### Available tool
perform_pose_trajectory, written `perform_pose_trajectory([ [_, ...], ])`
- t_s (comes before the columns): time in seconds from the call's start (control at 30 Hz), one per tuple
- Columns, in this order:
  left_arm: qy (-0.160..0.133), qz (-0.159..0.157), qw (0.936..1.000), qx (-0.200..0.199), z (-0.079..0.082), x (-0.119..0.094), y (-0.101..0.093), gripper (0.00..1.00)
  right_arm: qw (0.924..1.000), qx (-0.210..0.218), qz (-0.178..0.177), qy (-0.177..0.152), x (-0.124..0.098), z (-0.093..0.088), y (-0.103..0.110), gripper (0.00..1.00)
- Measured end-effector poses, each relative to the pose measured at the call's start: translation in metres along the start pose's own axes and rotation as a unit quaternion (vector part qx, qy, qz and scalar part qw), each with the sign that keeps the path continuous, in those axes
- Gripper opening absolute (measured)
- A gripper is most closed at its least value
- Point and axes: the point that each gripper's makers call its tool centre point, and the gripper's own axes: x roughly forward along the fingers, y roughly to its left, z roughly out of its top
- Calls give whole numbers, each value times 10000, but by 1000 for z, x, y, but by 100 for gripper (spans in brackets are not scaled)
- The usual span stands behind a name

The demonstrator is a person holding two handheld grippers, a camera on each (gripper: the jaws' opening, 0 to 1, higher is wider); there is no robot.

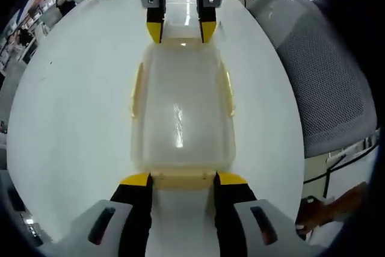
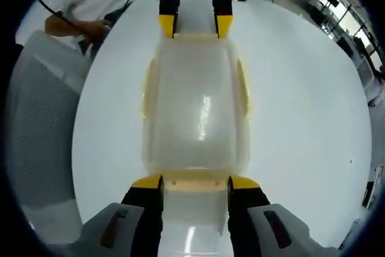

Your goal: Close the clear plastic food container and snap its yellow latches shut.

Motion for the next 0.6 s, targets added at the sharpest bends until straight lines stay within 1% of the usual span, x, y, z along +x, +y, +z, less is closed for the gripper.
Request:
perform_pose_trajectory([
  [0.23,172,2,9999,14,-1,1,0,40,9999,48,-11,138,1,0,0,41],
  [0.3,168,-2,9999,4,-1,1,0,40,9998,103,-31,150,0,0,1,41],
  [0.37,141,4,9999,7,-1,1,-1,40,9999,63,-19,104,-1,-1,1,41],
  [0.43,118,17,9999,2,-2,0,-1,39,9999,137,-40,87,0,0,0,40],
  [0.6,84,33,9999,-52,-1,0,0,39,9999,95,-41,106,-1,1,0,40],
])
